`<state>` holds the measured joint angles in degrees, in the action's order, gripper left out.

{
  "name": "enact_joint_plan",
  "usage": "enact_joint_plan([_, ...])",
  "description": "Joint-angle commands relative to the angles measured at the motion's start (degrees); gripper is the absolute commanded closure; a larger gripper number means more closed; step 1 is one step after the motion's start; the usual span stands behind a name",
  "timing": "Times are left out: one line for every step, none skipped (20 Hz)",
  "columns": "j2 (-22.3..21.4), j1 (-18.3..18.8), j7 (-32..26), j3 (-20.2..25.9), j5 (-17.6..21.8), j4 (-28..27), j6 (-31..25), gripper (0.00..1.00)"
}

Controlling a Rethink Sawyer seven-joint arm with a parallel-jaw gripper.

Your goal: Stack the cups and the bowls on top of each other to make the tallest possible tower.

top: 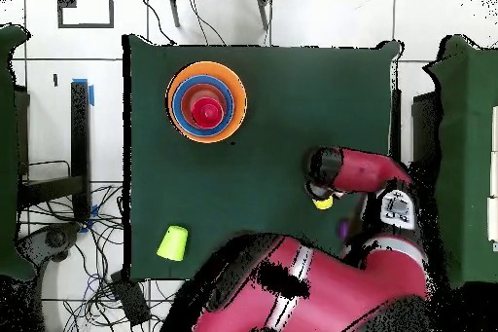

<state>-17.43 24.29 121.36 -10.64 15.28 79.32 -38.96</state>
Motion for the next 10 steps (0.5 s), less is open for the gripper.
enact_joint_plan([4.86, 7.84, -23.64, 26.5, 7.36, 10.62, 16.4, 1.0])
enact_joint_plan([5.05, 8.88, -24.47, 27.51, 7.67, 11.04, 16.73, 1.0])
enact_joint_plan([5.24, 9.91, -25.3, 28.52, 7.98, 11.47, 17.06, 1.0])
enact_joint_plan([5.37, 10.85, -26.23, 29.57, 8.73, 11.91, 18.13, 1.0])
enact_joint_plan([5.03, 10.98, -26.43, 29.67, 10.24, 12.26, 20.06, 1.0])
enact_joint_plan([4.68, 10.42, -25.39, 29.12, 11.48, 12.33, 22.03, 1.0])
enact_joint_plan([3.95, 8.84, -24.18, 27.58, 14.43, 11.94, 25.82, 1.0])
enact_joint_plan([2.88, 4.96, -20.26, 23.6, 18.27, 10.98, 32.66, 1.0])
enact_joint_plan([2.59, 1.37, -16.4, 19.44, 20.31, 10.2, 39.58, 1.0])
enact_joint_plan([2.87, -3.95, -12.87, 13.28, 21.17, 8.65, 46.23, 1.0])
